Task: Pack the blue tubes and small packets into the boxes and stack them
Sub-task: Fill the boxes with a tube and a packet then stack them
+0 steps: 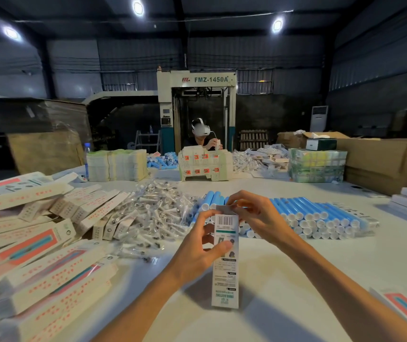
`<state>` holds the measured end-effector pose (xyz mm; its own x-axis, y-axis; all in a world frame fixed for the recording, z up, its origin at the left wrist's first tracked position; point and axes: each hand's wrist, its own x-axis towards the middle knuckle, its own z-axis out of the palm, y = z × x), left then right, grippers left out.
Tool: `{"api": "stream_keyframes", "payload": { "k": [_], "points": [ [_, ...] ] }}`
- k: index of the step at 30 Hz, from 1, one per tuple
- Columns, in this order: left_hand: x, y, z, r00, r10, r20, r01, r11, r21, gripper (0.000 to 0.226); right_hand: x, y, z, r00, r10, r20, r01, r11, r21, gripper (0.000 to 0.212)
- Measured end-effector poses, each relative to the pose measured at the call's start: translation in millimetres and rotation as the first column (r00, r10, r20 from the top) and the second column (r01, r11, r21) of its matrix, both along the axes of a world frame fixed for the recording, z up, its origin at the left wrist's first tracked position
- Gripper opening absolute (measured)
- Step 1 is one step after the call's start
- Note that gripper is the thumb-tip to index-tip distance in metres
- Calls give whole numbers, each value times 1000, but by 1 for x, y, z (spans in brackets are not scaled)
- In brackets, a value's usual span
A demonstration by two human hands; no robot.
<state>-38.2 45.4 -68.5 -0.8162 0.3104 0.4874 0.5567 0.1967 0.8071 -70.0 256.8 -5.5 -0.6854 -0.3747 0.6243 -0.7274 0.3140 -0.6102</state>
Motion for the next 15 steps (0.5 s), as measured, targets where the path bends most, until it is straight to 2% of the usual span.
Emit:
{"api": "stream_keyframes", "payload": {
  "k": [4, 7, 11, 15],
  "points": [
    [4, 9, -4, 999, -46, 16, 45, 996, 76, 55, 6, 2, -1, 988, 94, 120, -89, 995, -48, 11],
    [8, 19, -11, 999, -35, -9, 36, 990, 138, 53, 11, -3, -5, 982, 117, 145, -102, 989, -111, 13],
    [12, 25, -13, 998, -50, 47, 40, 980, 194, 79, 13, -9, -9, 964, 109, 242, -59, 977, -204, 7],
    [11, 22, -13, 999, 10, 35, -17, 983, 181, 96, 16, -10, -3, 885, 177, 431, -23, 941, -338, 5]
  ]
}}
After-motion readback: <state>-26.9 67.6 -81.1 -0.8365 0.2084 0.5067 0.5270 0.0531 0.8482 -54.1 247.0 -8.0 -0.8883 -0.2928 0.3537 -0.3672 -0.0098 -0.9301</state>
